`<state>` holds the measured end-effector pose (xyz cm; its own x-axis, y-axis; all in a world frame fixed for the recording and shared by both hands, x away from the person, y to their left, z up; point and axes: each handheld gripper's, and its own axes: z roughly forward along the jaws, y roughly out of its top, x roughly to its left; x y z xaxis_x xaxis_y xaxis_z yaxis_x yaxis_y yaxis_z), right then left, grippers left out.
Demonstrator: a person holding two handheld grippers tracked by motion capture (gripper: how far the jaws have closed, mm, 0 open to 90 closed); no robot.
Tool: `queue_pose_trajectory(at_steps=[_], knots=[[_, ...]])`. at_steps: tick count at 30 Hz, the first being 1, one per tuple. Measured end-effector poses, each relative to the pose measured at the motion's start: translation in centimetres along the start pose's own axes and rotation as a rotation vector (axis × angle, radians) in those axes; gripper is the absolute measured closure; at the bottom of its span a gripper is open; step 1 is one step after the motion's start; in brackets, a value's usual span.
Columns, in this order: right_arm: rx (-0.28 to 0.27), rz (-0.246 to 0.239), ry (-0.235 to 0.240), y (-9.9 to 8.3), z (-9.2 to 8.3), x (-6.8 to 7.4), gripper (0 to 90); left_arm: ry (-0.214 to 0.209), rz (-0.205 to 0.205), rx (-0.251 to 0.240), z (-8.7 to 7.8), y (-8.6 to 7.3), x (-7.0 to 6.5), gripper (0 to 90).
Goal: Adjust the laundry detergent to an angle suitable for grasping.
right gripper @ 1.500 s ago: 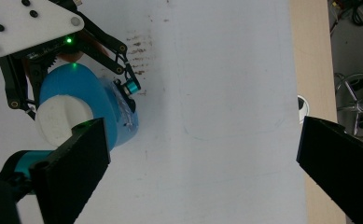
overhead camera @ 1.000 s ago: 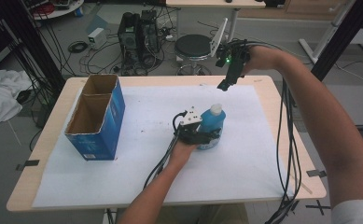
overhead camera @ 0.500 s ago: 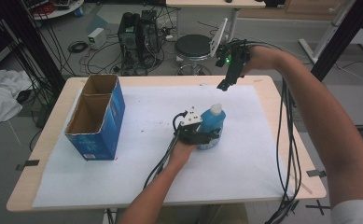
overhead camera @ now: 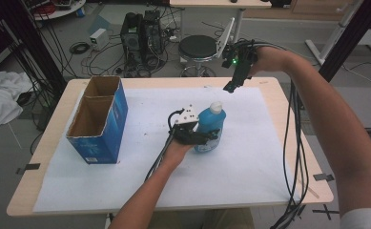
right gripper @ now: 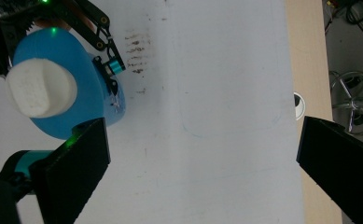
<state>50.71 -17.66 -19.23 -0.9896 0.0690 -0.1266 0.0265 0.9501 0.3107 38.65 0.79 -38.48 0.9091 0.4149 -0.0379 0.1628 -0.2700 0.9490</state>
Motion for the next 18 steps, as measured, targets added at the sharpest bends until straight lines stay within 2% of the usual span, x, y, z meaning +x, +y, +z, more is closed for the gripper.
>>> queue_pose_trajectory(at_steps=[5,6,7,8,9,11,13,15,16,17,18], knots=[[0.004,-0.002,-0.002,0.1,-0.2,0.2,1.6,-0.043,0.026,0.005,-0.9,0.8,0.2,43.0],[-0.001,0.002,-0.005,0.1,-0.2,0.3,1.6,-0.078,0.018,-0.016,-1.2,1.2,0.1,43.1],[-0.002,0.009,-0.005,0.1,-0.3,0.4,1.6,-0.095,0.028,-0.015,-1.4,1.4,0.2,43.2],[-0.002,0.009,-0.005,0.1,-0.3,0.4,1.6,-0.095,0.028,-0.015,-1.4,1.4,0.2,43.3],[0.002,0.005,-0.005,0.1,-0.3,0.4,1.6,-0.116,0.059,0.001,-1.7,1.6,0.4,43.3],[-0.008,0.003,-0.008,0.1,-0.4,0.5,1.6,-0.158,0.073,0.002,-2.0,1.8,0.3,43.8],[-0.008,0.005,-0.011,0.1,-0.4,0.6,1.6,-0.209,0.107,0.029,-2.2,2.0,0.2,44.1],[-0.008,0.008,-0.013,0.1,-0.4,0.7,1.6,-0.224,0.103,0.032,-2.3,1.9,0.1,44.2],[-0.008,0.008,-0.013,0.1,-0.4,0.7,1.6,-0.241,0.118,0.033,-2.3,1.9,0.0,44.2],[0.016,0.000,-0.013,0.2,-0.6,0.7,1.6,-0.273,0.112,0.034,-2.3,1.8,-0.2,44.2],[0.016,0.000,-0.013,0.2,-0.6,0.7,1.6,-0.273,0.112,0.034,-2.3,1.8,-0.2,44.2]])
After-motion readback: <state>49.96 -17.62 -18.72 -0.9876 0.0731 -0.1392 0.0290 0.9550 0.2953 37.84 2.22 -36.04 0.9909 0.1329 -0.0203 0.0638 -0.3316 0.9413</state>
